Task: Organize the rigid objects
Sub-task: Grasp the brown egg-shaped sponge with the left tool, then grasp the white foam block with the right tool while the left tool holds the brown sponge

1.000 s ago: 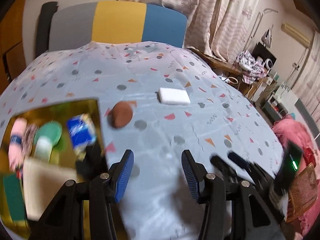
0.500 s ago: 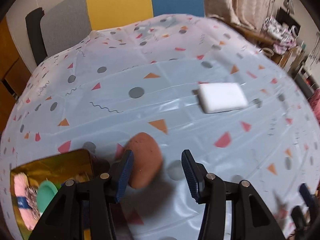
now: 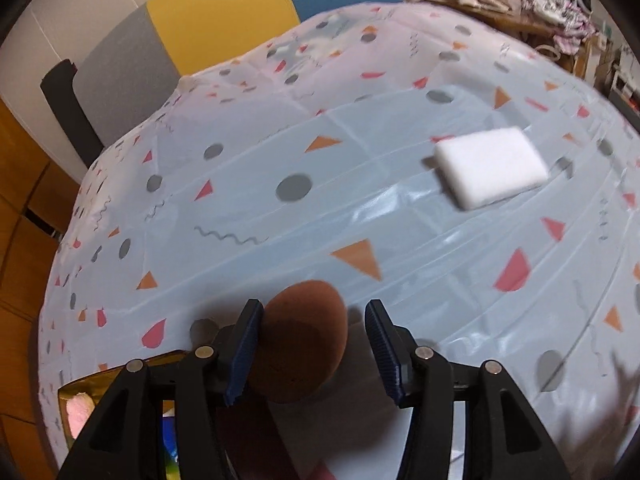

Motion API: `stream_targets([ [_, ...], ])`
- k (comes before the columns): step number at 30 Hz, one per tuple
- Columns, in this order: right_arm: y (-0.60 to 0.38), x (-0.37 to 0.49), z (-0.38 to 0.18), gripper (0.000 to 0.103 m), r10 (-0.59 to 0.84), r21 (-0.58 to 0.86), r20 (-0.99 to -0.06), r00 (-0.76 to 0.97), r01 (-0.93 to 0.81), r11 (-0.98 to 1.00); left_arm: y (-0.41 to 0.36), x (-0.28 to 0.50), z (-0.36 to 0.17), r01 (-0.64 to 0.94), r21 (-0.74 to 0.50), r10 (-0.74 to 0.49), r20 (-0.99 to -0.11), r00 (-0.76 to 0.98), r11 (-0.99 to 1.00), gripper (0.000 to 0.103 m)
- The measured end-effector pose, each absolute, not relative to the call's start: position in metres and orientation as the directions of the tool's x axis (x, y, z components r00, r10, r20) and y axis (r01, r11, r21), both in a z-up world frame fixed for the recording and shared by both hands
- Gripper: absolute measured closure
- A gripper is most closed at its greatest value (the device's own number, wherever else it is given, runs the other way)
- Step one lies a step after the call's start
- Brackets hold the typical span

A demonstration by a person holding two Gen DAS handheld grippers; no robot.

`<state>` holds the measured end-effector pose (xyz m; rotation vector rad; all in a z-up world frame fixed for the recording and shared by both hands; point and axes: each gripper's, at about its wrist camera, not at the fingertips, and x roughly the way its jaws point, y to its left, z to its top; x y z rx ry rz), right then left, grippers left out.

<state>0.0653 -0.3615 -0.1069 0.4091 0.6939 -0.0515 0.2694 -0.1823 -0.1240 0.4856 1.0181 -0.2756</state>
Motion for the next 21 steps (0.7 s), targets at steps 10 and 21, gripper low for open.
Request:
stream_targets([
  [10, -0.375, 0.127, -0.097, 0.033, 0.059, 0.274, -0.652, 0.756, 0.162, 0.948, -0.168, 0.274, -0.122, 0.398, 0.195, -0.028, -0.871, 0.491, 0.896, 0.063],
  [21, -0.393, 0.135, -0.123, 0.033, 0.065, 0.301, -0.697, 0.714, 0.208, 0.931, -0.149, 0.241, -0.097, 0.369, -0.224, -0.374, -0.832, 0.410, 0.902, 0.066],
])
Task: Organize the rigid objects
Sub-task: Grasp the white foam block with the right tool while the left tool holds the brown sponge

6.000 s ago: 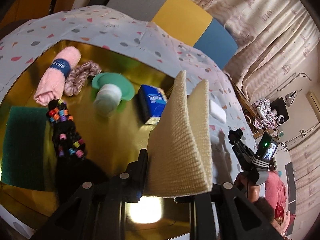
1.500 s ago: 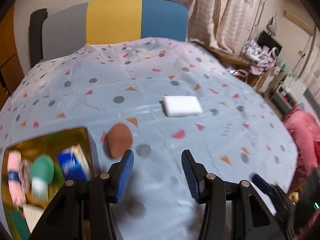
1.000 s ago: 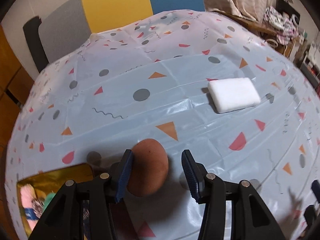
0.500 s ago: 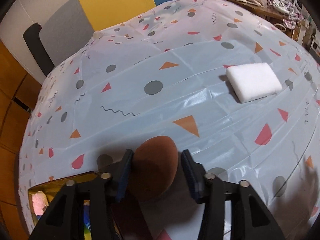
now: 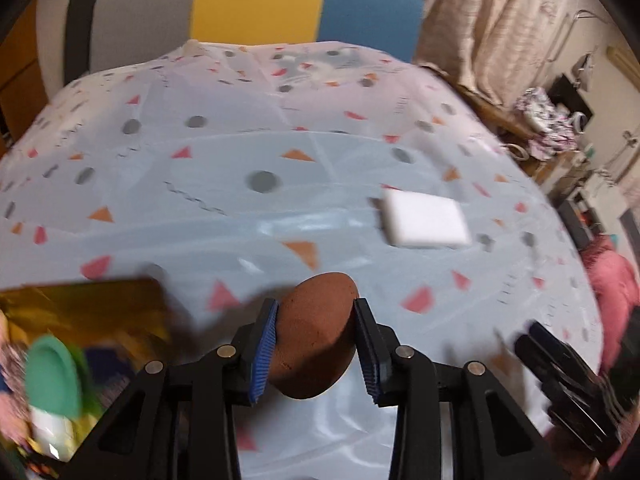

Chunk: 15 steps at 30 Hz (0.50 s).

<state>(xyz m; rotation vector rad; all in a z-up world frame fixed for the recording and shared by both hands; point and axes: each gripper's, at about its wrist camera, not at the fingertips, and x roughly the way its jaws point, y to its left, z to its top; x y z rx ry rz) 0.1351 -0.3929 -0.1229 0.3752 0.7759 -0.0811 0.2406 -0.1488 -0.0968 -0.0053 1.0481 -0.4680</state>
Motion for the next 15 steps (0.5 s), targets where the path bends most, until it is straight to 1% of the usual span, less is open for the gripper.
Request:
stream_targets([
  [3, -0.398, 0.146, -0.121, 0.032, 0.075, 0.291, -0.699, 0.711, 0.187, 0.938, -0.167, 0.220, -0.102, 0.406, -0.238, -0.401, -0.831, 0.385, 0.882, 0.066],
  [6, -0.402, 0.167, -0.115, 0.028, 0.064, 0.243, -0.707, 0.704, 0.158, 0.957, -0.179, 0.206, -0.115, 0.412, -0.235, -0.395, -0.845, 0.361, 0.880, 0.066],
  [8, -0.401, 0.187, -0.111, 0.016, 0.058, 0.189, -0.715, 0.697, 0.112, 0.976, -0.181, 0.201, -0.126, 0.396, -0.249, -0.395, -0.852, 0.345, 0.884, 0.065],
  [9, -0.400, 0.198, -0.110, 0.013, 0.058, 0.162, -0.720, 0.692, 0.086, 0.983, -0.177, 0.198, -0.127, 0.385, -0.259, -0.403, -0.841, 0.361, 0.886, 0.065],
  [12, -0.393, 0.229, -0.107, 0.008, 0.073, 0.090, -0.732, 0.678, -0.010, 0.996, -0.170, 0.197, -0.129, 0.351, -0.297, -0.424, -0.825, 0.374, 0.888, 0.065],
  [15, -0.387, 0.262, -0.110, 0.004, 0.150, 0.092, -0.761, 0.631, -0.124, 0.988, -0.170, 0.198, -0.131, 0.353, -0.295, -0.425, -0.821, 0.381, 0.888, 0.064],
])
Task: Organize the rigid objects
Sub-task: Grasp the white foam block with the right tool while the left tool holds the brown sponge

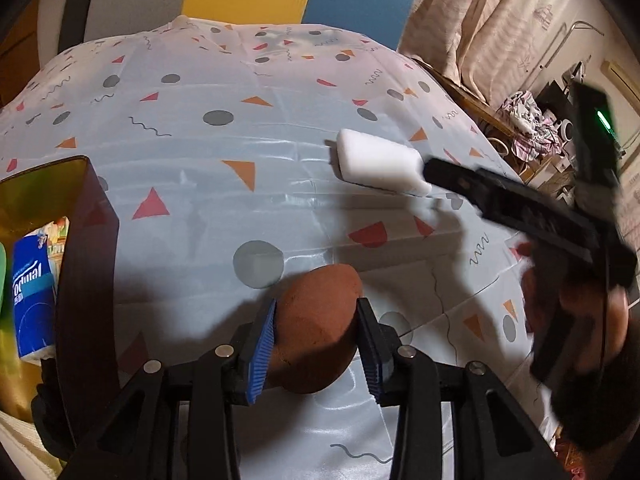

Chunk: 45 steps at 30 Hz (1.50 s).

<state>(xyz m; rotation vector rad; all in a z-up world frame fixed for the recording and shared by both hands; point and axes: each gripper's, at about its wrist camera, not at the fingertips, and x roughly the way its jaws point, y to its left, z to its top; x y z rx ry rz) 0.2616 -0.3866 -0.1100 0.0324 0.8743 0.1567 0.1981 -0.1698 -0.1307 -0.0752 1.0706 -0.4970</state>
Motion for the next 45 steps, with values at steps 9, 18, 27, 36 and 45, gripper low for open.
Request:
stream_targets([
  [9, -0.351, 0.321, -0.130, 0.004, 0.123, -0.117, -0.840, 0.529, -0.397, 0.910, -0.175, 0.194, -0.133, 0.385, -0.248, -0.404, -0.820, 0.405, 0.889, 0.063],
  [18, -0.363, 0.332, -0.154, 0.003, 0.168, -0.008, -0.898, 0.407, -0.396, 0.918, -0.176, 0.195, -0.135, 0.384, -0.248, -0.402, -0.823, 0.402, 0.890, 0.061],
  [27, -0.362, 0.312, -0.153, 0.012, 0.193, 0.021, -0.885, 0.424, -0.376, 0.926, -0.179, 0.192, -0.136, 0.387, -0.227, -0.389, -0.823, 0.415, 0.894, 0.061],
  [36, -0.371, 0.311, -0.139, 0.009, 0.288, 0.176, -0.853, 0.435, -0.278, 0.944, -0.178, 0.192, -0.137, 0.381, -0.232, -0.390, -0.821, 0.417, 0.895, 0.059],
  [45, -0.368, 0.319, -0.144, 0.024, 0.188, 0.132, -0.870, 0.455, -0.152, 0.980, -0.178, 0.191, -0.137, 0.378, -0.233, -0.388, -0.825, 0.411, 0.896, 0.058],
])
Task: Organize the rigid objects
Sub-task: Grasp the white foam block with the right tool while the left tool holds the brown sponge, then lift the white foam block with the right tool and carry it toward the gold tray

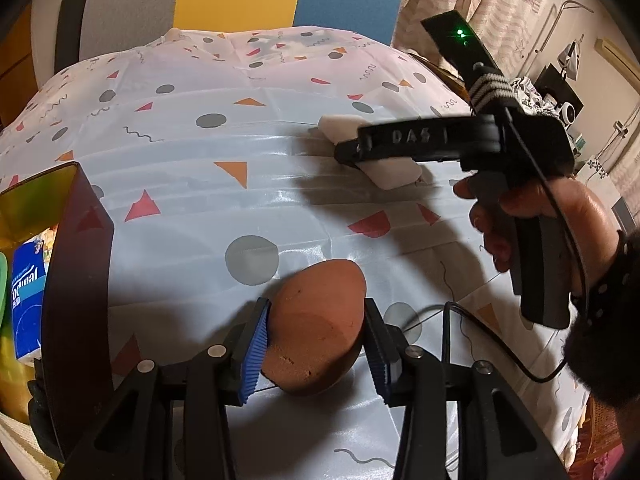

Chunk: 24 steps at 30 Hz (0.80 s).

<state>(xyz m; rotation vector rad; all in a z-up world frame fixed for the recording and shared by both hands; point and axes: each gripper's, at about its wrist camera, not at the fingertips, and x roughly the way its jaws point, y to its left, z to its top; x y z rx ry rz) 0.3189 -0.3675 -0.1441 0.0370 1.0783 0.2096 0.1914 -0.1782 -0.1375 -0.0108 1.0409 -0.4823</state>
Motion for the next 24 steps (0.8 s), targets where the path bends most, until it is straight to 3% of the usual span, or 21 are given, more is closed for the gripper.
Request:
stream_targets([
  [1, -0.362, 0.317, -0.144, 0.032, 0.164, 0.096, -0.873, 0.459, -0.168, 0.981, -0.178, 0.191, -0.138, 0.377, -0.234, -0.388, -0.825, 0.411, 0.896, 0.058],
  [2, -0.356, 0.314, -0.145, 0.046, 0.128, 0.052, -0.875, 0.467, -0.172, 0.984, -0.179, 0.191, -0.138, 0.376, -0.233, -0.387, -0.825, 0.413, 0.897, 0.058],
  [4, -0.356, 0.310, -0.143, 0.047, 0.089, 0.013, -0.870, 0.486, -0.159, 0.987, -0.181, 0.190, -0.138, 0.376, -0.227, -0.382, -0.826, 0.414, 0.898, 0.057],
  [14, -0.387, 0.257, -0.130, 0.047, 0.130, 0.172, -0.801, 0.585, 0.016, 0.985, -0.192, 0.191, -0.141, 0.401, -0.190, -0.360, -0.840, 0.406, 0.896, 0.048],
  [16, -0.391, 0.238, -0.130, 0.047, 0.124, 0.195, -0.789, 0.601, 0.054, 0.979, -0.198, 0.190, -0.141, 0.416, -0.161, -0.342, -0.846, 0.409, 0.895, 0.049],
  [17, -0.391, 0.229, -0.130, 0.047, 0.119, 0.202, -0.786, 0.607, 0.070, 0.977, -0.199, 0.190, -0.141, 0.418, -0.166, -0.348, -0.845, 0.407, 0.893, 0.057],
  [24, -0.393, 0.163, -0.130, 0.047, 0.034, 0.215, -0.751, 0.660, 0.194, 0.957, -0.192, 0.193, -0.138, 0.357, -0.267, -0.399, -0.837, 0.375, 0.895, 0.061],
])
